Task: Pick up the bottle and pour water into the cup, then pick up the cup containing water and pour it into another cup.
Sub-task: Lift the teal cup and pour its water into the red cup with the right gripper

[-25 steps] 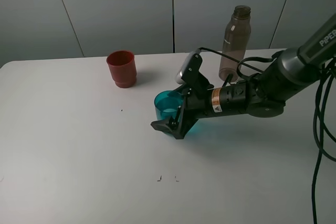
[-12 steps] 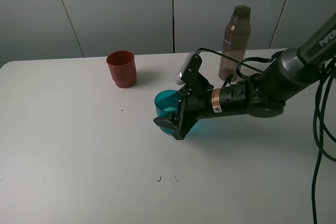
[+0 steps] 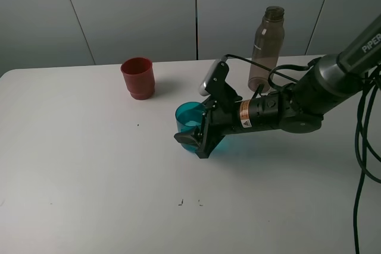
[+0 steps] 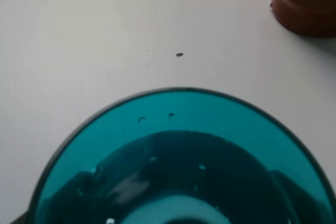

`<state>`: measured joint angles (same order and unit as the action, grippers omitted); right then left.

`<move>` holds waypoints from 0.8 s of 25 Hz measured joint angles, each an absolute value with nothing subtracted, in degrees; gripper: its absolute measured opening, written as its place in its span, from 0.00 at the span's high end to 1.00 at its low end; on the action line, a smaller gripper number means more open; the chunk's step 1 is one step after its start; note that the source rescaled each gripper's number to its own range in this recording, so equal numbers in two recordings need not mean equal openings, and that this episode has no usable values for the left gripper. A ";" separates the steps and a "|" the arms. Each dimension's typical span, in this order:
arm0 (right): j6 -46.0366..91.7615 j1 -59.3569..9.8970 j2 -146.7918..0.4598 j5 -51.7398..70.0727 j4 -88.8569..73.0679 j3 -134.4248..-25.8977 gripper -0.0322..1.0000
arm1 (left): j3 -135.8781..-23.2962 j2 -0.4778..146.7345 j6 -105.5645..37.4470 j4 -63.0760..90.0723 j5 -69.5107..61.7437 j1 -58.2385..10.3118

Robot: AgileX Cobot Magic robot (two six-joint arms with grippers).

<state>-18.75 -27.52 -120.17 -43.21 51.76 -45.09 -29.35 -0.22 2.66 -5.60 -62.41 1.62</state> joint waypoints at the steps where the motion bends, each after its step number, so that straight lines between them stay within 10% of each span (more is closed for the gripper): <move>1: -18.75 -27.52 -120.17 -43.21 51.76 -45.09 0.92 | -29.35 -0.22 2.66 -5.60 -62.41 1.62; 20: -21.99 -27.87 -114.37 -38.17 48.86 -45.55 0.92 | -29.35 -0.22 2.66 -5.60 -62.41 1.62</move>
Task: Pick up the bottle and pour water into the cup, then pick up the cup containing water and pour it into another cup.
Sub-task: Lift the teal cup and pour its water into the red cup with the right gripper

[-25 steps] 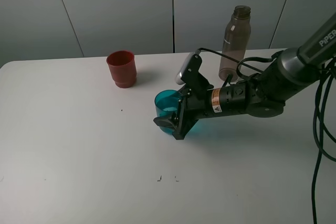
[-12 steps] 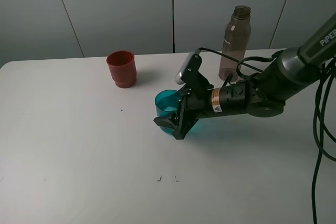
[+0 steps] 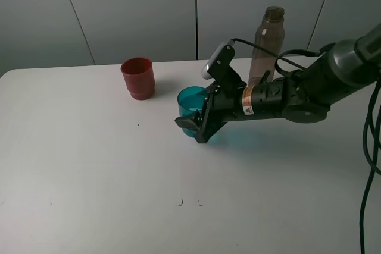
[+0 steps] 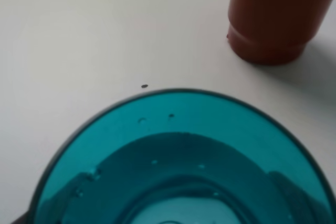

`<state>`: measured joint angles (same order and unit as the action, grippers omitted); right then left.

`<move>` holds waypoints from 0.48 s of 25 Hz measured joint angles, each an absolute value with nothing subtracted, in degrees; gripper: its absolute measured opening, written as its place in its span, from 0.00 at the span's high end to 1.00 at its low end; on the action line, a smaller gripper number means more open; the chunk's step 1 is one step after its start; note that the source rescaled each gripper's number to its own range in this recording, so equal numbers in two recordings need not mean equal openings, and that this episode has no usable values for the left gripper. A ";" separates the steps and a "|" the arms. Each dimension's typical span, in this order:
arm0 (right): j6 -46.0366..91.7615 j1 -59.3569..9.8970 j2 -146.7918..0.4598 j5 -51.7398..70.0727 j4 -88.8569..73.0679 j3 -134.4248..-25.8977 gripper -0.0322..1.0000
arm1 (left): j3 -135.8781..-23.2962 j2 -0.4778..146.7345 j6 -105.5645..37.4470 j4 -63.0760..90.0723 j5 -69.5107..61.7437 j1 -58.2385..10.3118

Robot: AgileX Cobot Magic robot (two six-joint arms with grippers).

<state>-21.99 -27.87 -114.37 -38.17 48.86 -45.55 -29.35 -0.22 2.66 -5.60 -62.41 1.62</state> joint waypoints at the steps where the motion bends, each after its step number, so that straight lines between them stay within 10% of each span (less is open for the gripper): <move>1: -23.36 -27.87 -113.79 -37.27 48.86 -46.01 0.92 | -29.35 -0.22 2.66 -5.60 -62.41 1.62; 12: -40.60 -29.03 -112.77 -29.40 52.26 -57.22 0.92 | -29.35 -0.22 2.66 -5.60 -62.41 1.62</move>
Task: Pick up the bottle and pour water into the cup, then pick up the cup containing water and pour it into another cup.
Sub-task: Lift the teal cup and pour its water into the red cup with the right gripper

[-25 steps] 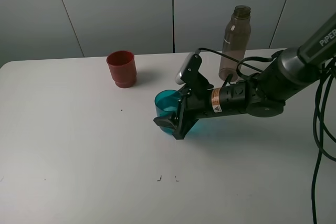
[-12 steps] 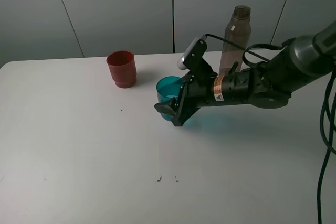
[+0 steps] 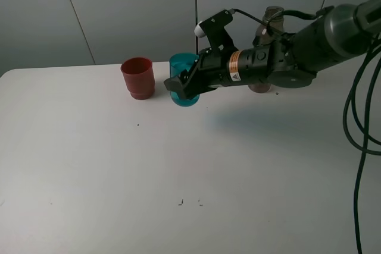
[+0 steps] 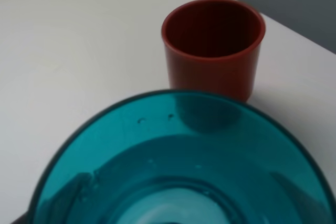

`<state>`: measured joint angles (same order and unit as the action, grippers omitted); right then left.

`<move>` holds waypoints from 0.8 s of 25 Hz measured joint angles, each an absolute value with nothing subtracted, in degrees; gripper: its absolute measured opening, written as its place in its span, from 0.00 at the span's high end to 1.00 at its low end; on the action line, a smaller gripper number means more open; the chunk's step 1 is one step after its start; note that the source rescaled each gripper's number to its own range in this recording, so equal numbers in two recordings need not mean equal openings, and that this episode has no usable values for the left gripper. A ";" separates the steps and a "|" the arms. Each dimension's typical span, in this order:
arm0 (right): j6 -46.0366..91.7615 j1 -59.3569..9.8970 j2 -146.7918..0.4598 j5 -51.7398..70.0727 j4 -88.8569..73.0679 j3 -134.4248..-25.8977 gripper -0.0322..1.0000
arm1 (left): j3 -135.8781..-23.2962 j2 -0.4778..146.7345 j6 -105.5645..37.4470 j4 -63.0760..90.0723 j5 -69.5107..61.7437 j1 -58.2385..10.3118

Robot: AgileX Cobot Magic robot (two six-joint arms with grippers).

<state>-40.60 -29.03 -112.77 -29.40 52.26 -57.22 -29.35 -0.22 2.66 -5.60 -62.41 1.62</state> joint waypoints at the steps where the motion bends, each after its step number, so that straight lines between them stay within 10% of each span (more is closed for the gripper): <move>1: -41.38 -29.26 -112.77 -28.15 52.42 -58.41 0.92 | -29.35 -0.22 2.66 -5.60 -62.41 1.62; 20: -49.90 -29.97 -121.63 -18.79 55.06 -82.11 0.92 | -29.35 -0.22 2.43 -5.60 -62.41 1.62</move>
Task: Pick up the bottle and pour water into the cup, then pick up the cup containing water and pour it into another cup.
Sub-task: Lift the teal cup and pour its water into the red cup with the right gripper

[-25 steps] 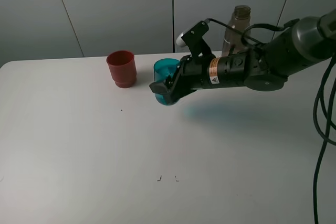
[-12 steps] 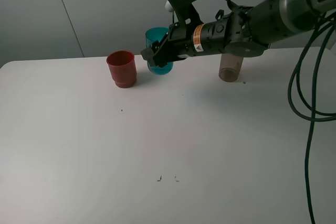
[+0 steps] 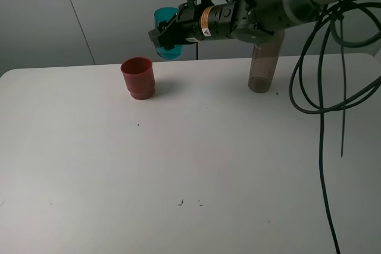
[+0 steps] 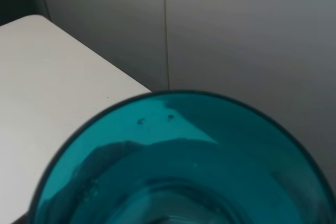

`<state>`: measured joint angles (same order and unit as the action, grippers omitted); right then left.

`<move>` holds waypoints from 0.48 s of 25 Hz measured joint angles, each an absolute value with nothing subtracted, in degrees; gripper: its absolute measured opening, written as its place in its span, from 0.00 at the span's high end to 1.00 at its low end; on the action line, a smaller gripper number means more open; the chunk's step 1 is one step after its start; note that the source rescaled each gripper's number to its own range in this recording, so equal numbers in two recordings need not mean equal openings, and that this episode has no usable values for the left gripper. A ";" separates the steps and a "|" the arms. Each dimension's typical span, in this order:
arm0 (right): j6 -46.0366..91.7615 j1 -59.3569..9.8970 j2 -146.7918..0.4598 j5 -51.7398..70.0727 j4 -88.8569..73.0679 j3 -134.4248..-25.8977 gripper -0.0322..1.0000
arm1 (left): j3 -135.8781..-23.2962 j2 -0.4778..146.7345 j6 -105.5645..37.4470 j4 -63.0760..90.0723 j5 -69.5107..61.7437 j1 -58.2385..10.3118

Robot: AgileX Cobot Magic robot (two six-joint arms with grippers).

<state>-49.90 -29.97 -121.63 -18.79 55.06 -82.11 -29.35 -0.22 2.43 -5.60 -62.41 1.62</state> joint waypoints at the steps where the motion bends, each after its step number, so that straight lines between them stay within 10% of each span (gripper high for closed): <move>1: -50.21 -30.07 -122.25 -17.84 55.31 -83.33 0.92 | -29.35 -0.22 2.43 -5.60 -62.41 1.62; 12: -51.27 -30.57 -126.95 -9.32 57.81 -92.78 0.92 | -29.35 -0.22 2.31 -5.60 -62.41 1.62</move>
<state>-51.27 -30.57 -126.95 -9.32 57.81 -92.78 -29.35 -0.22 2.31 -5.60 -62.41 1.62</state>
